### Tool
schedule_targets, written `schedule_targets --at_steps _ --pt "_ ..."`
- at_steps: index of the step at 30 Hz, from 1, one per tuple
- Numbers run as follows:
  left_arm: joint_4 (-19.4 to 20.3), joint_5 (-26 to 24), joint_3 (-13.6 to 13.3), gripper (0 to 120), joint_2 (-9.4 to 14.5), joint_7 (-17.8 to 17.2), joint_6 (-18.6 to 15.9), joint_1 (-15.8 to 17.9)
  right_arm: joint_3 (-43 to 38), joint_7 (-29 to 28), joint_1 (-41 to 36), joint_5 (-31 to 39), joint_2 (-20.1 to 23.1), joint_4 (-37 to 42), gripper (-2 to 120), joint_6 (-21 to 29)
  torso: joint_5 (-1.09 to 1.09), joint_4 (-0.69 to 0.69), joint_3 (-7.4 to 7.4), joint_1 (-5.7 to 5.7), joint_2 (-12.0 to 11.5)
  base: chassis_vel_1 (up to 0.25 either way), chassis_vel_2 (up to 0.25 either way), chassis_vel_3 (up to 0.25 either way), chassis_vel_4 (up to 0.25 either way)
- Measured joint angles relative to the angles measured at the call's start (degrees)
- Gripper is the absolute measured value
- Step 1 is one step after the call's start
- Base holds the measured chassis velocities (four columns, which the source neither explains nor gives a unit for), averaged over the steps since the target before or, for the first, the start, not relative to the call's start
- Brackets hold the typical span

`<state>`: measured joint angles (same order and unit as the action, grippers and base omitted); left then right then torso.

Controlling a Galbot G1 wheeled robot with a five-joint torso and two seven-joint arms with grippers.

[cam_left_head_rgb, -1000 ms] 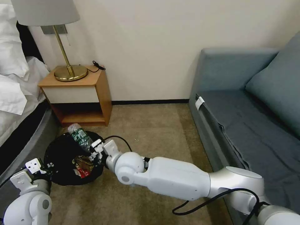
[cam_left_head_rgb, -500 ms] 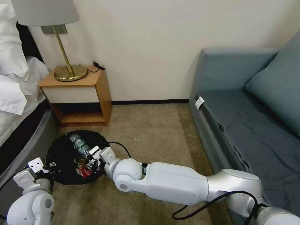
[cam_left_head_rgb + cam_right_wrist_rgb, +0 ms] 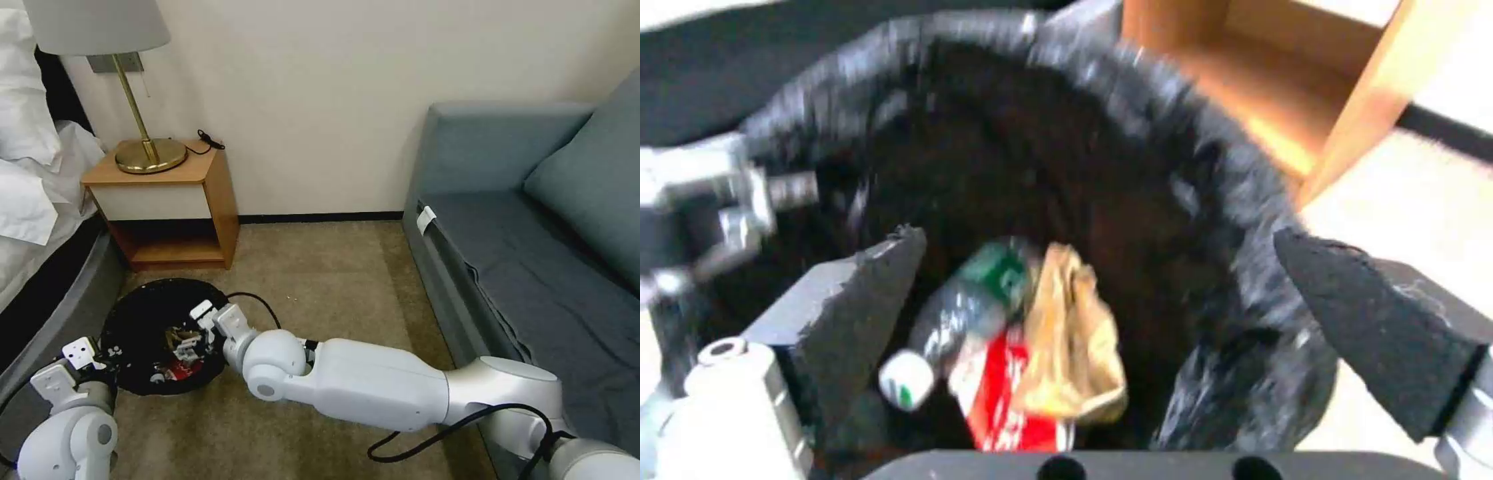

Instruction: Pick up the trash bin, then pick up the garbage on the floor and place it into the trash bin.

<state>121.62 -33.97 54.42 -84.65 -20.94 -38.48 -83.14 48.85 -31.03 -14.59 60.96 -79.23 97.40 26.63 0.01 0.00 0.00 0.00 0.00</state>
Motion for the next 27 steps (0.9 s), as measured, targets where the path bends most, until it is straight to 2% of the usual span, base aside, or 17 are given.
schedule_targets --at_steps 4,5,7,9,19,27 --pt "-1.23 -6.71 0.50 2 0.38 -2.52 -1.01 -0.02 -2.19 -0.25 0.46 -0.09 1.23 1.89 100 0.00 0.00 0.00 0.00 0.00 0.00 0.000 0.000 0.000 0.000" --pt "-1.23 -6.71 0.50 2 0.38 -2.52 -1.01 -0.02 -2.19 -0.25 0.46 -0.09 1.23 1.89 100 0.00 0.00 0.00 0.00 0.00 0.00 0.000 0.000 0.000 0.000" --pt "-2.45 -10.70 0.77 2 0.70 -3.97 -1.70 0.07 -3.07 -0.30 0.48 -0.17 1.91 2.65 100 0.00 0.00 0.00 0.00 0.00 0.00 0.000 0.000 0.000 0.000" --pt "-3.49 -12.43 0.99 2 0.92 -4.68 -2.01 0.15 -3.42 -0.39 0.48 -0.20 2.52 3.24 100 0.00 0.00 0.00 0.00 0.00 0.00 0.000 0.000 0.000 0.000" --pt "-9.78 -15.59 1.14 2 1.59 -6.94 -2.66 1.41 -4.25 -0.42 -0.88 -1.05 4.33 4.52 100 -0.33 -0.01 0.00 0.00 0.00 0.00 0.000 0.000 0.000 0.000" --pt "-11.02 -16.36 1.21 2 1.66 -7.31 -2.52 1.77 -4.30 -0.38 -1.57 -1.23 4.51 4.54 100 -0.54 0.02 0.00 -0.01 0.00 0.00 0.000 0.000 0.000 0.000"
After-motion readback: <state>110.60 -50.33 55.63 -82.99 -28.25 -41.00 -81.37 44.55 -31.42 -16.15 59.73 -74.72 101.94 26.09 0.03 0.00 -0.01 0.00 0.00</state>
